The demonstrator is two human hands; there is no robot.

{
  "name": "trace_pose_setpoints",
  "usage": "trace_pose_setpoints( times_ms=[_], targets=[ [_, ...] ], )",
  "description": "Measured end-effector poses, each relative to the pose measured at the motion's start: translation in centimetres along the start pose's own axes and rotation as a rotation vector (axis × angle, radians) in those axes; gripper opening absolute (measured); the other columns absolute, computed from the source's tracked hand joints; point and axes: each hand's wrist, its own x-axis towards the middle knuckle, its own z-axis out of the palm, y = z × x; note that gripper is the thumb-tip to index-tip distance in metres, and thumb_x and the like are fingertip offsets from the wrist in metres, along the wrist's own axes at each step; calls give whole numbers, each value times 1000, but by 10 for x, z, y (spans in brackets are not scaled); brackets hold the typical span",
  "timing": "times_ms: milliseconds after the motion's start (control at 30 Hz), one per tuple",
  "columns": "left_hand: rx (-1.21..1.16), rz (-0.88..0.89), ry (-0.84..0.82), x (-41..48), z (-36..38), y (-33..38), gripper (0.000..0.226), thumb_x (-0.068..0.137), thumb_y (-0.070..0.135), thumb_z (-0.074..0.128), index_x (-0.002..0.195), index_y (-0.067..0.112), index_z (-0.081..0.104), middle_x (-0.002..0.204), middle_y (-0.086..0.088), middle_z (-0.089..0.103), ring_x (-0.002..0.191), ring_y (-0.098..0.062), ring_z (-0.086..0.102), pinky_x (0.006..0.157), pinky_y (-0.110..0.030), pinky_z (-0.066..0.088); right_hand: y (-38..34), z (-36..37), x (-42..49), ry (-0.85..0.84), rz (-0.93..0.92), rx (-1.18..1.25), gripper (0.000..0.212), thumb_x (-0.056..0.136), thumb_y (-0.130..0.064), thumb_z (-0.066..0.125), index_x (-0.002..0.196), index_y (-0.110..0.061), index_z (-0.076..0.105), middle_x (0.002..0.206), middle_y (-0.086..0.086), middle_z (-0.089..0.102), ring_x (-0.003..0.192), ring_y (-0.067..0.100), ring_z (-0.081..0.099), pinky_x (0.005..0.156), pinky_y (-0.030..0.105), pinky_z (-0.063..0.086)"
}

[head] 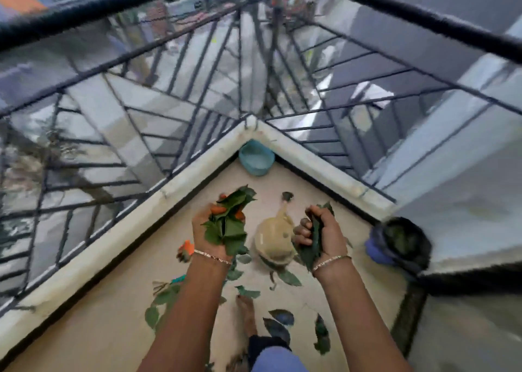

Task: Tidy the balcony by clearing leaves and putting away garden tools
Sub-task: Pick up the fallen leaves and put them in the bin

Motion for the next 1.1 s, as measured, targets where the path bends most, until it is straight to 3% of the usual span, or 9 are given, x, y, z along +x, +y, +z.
trace_pose_setpoints(
  times_ms=[100, 233, 367, 467, 567, 700, 800, 867, 1100],
  targets=[
    [9, -155, -106, -3, 49, -52, 10, 53, 4, 61, 51, 12, 66, 66, -2, 68, 64, -19, 69, 50, -17, 49, -54, -36, -15, 68, -97, 88, 25, 94, -25, 50, 70, -18, 47, 50, -3, 31, 34, 9, 30, 30, 13, 26],
    [65, -369, -240, 19, 97, -140, 38, 26, 1, 81, 61, 11, 68, 75, -5, 71, 76, -22, 71, 57, -20, 55, -126, -96, -22, 165, -200, 215, 26, 93, -25, 51, 69, -18, 47, 47, -3, 33, 33, 9, 30, 31, 12, 25],
    [228, -652, -217, 55, 114, -231, 30, 45, 4, 80, 67, 22, 70, 70, 11, 66, 57, 3, 49, 68, -4, 40, -188, -164, -16, 334, -270, 302, 25, 94, -25, 50, 70, -19, 45, 44, -4, 34, 30, 9, 31, 30, 12, 25],
    [352, -837, -138, 60, 146, -293, 33, 48, -6, 76, 70, 16, 65, 62, 0, 68, 43, -4, 54, 45, -13, 48, -230, -214, -5, 479, -275, 311, 25, 93, -28, 52, 71, -19, 46, 43, -4, 34, 29, 9, 32, 30, 12, 26],
    [514, -669, 47, 59, 180, -352, 8, 84, 3, 54, 80, 10, 55, 48, -1, 64, 41, -13, 62, 45, -21, 53, -269, -265, 2, 594, -270, 294, 27, 93, -32, 51, 70, -20, 45, 41, -5, 33, 28, 9, 32, 30, 12, 25],
    [512, -851, 25, 88, 201, -419, 48, 38, -8, 79, 76, 8, 56, 69, -12, 65, 41, -19, 62, 36, -16, 46, -313, -325, 24, 705, -279, 280, 30, 90, -38, 54, 68, -20, 46, 41, -4, 35, 29, 11, 32, 33, 14, 27],
    [585, -803, 96, 122, 200, -469, 24, 58, 0, 58, 77, 14, 55, 72, -7, 63, 61, -19, 60, 45, -16, 47, -337, -361, 47, 782, -231, 245, 30, 84, -41, 61, 66, -19, 49, 49, -1, 40, 34, 15, 37, 38, 19, 32],
    [605, -797, 144, 143, 197, -502, 29, 47, 0, 57, 73, 14, 60, 85, -6, 56, 75, -22, 57, 49, -17, 50, -351, -385, 68, 815, -193, 223, 27, 82, -37, 64, 68, -17, 53, 56, 4, 44, 40, 20, 43, 42, 23, 37],
    [600, -801, 228, 217, 158, -599, 22, 63, 3, 38, 65, 11, 58, 76, -8, 60, 83, -29, 59, 45, -14, 48, -373, -461, 169, 849, -77, 195, 30, 68, -31, 76, 85, -9, 65, 83, 13, 65, 72, 27, 59, 62, 31, 48]
  ],
)
